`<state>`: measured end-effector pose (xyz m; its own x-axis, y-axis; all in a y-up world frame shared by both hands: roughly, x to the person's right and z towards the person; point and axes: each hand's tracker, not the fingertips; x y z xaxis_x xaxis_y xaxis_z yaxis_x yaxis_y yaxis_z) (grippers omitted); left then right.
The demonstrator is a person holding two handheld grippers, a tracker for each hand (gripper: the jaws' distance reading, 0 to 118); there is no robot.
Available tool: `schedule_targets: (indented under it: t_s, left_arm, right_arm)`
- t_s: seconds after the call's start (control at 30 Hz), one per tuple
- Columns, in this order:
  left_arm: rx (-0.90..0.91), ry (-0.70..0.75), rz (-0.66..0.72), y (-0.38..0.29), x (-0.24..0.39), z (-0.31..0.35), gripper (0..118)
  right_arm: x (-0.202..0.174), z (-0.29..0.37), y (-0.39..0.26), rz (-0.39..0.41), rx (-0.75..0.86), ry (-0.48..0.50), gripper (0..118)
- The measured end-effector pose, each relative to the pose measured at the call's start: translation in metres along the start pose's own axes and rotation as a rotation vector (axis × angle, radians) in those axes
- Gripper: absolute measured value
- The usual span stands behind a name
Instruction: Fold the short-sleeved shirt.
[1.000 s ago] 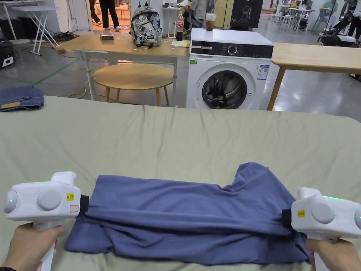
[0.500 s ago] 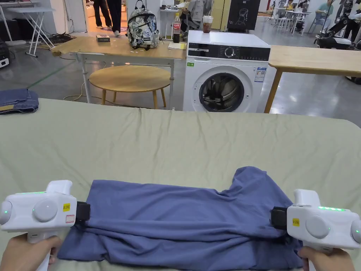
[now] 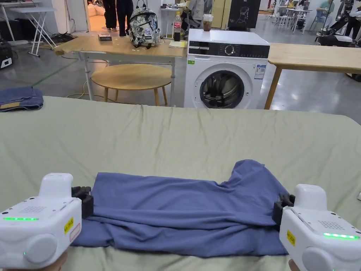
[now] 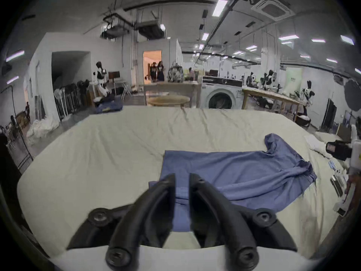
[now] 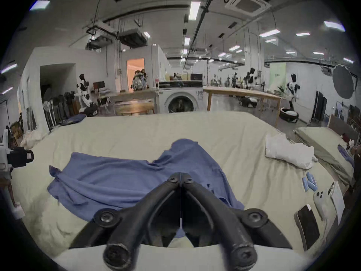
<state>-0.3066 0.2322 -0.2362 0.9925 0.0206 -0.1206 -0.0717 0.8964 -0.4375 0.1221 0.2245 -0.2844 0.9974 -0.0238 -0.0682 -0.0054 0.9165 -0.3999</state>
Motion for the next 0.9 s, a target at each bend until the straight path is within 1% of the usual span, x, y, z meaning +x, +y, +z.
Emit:
schedule_targets:
  t_s: [0.03,0.2,0.3,0.5,0.57,0.7,0.73,0.8,0.83,0.87,0.9]
  left_arm:
    - [0.012,0.000,0.002,-0.003,0.003,0.007,0]
    - [0.020,-0.006,0.028,-0.018,0.005,0.022,0]
    - [-0.008,0.006,0.023,-0.027,0.001,0.022,0]
    - [-0.191,0.007,0.068,-0.030,-0.034,-0.011,0]
    - [-0.305,-0.016,0.077,-0.027,-0.051,-0.031,0]
    - [-0.455,-0.040,0.115,-0.022,-0.074,-0.070,0]
    - [-0.477,-0.033,0.121,-0.022,-0.079,-0.081,10]
    - [-0.533,-0.021,0.129,-0.020,-0.075,-0.088,66]
    - [-0.571,-0.036,0.147,-0.021,-0.078,-0.098,86]
    - [-0.599,-0.053,0.165,-0.023,-0.079,-0.105,90]
    - [-0.629,-0.053,0.177,-0.024,-0.078,-0.111,90]
  right_arm:
    - [-0.005,0.006,-0.002,0.001,0.013,0.003,0]
    - [-0.027,0.030,-0.009,0.050,0.043,-0.005,0]
    - [-0.031,0.036,-0.014,0.046,0.045,0.005,0]
    - [-0.031,0.031,-0.022,0.067,0.003,0.004,0]
    - [-0.031,0.030,-0.025,0.071,-0.009,0.003,0]
    - [-0.026,0.025,-0.031,0.077,-0.038,-0.001,0]
    - [-0.023,0.025,-0.032,0.076,-0.045,-0.002,0]
    - [-0.021,0.023,-0.035,0.077,-0.058,-0.007,0]
    - [-0.020,0.023,-0.037,0.078,-0.064,-0.011,0]
    - [-0.016,0.020,-0.041,0.079,-0.072,-0.013,0]
    - [-0.015,0.019,-0.043,0.079,-0.080,-0.015,0]
